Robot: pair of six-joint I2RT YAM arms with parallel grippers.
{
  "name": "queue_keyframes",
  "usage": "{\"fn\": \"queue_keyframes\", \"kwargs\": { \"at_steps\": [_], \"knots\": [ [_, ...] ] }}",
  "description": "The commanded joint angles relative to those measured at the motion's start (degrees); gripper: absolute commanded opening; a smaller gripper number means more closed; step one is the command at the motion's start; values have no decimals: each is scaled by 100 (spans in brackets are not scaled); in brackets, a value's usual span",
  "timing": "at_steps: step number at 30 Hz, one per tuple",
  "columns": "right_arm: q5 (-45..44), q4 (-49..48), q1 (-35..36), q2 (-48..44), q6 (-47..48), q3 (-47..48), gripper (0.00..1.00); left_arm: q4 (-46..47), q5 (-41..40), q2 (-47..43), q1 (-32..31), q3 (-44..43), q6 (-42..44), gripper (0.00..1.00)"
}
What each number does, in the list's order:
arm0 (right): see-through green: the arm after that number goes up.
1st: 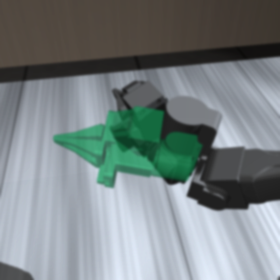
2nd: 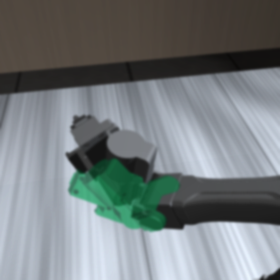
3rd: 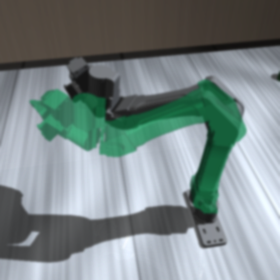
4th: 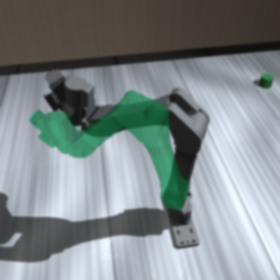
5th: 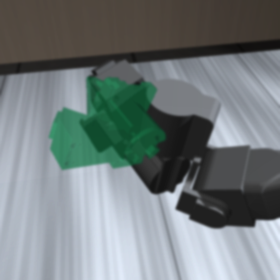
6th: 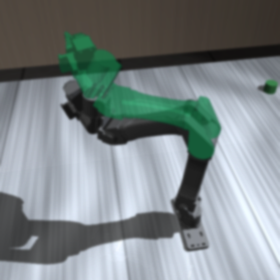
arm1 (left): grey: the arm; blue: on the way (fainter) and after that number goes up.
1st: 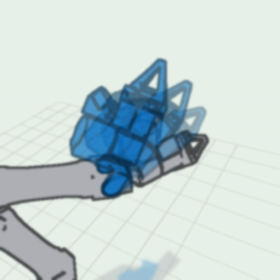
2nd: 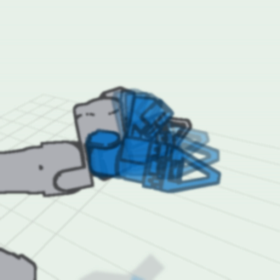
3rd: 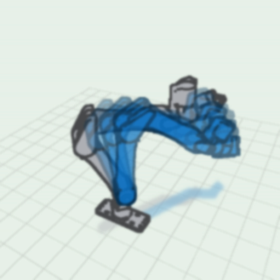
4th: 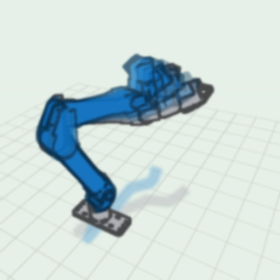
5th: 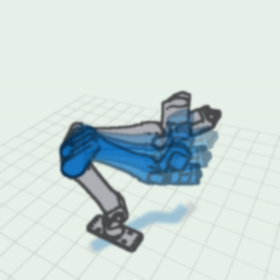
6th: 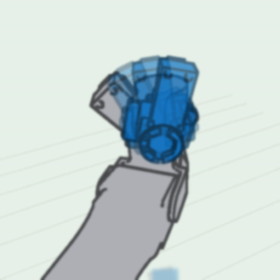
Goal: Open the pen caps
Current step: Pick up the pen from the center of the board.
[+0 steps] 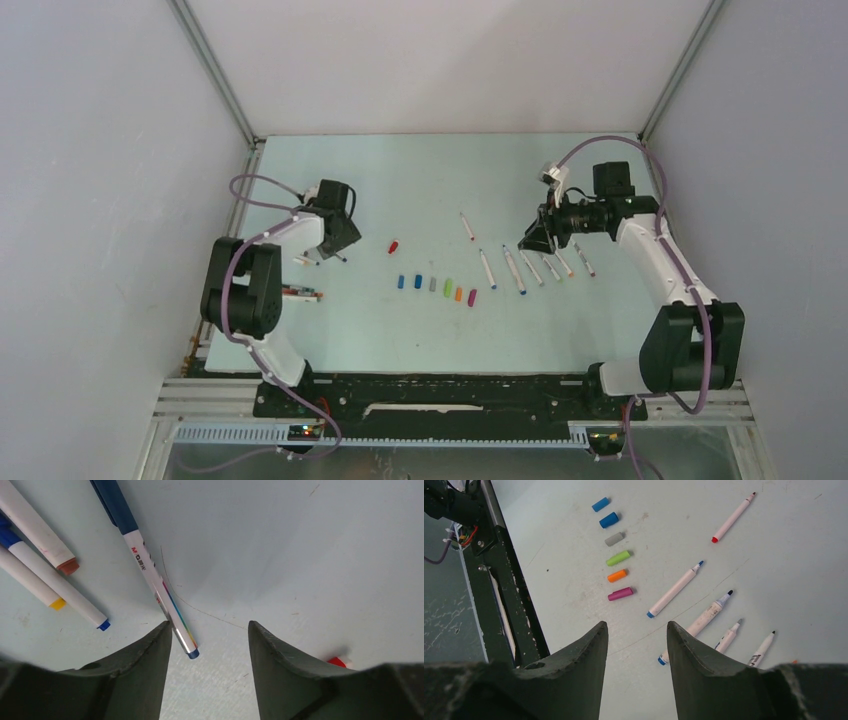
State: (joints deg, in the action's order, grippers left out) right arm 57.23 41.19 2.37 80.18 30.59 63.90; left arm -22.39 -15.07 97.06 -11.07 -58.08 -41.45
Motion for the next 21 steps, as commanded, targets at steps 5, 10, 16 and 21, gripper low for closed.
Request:
{"fn": "queue_keyframes", "kwargs": {
  "at_steps": [5,10,16,21],
  "knots": [
    [121,-164,-26,145,-12,39,50,-252,-274,355,144,-557,-128,48],
    [100,-180,-39,189,-33,37,50,-461,-271,450,262,-654,-194,41],
    [108,-198,-35,185,-61,35,50,-1077,-136,722,307,-1073,-270,38],
    [151,-216,-44,165,-82,40,50,-1322,-137,865,315,-1304,-268,40]
  ]
}}
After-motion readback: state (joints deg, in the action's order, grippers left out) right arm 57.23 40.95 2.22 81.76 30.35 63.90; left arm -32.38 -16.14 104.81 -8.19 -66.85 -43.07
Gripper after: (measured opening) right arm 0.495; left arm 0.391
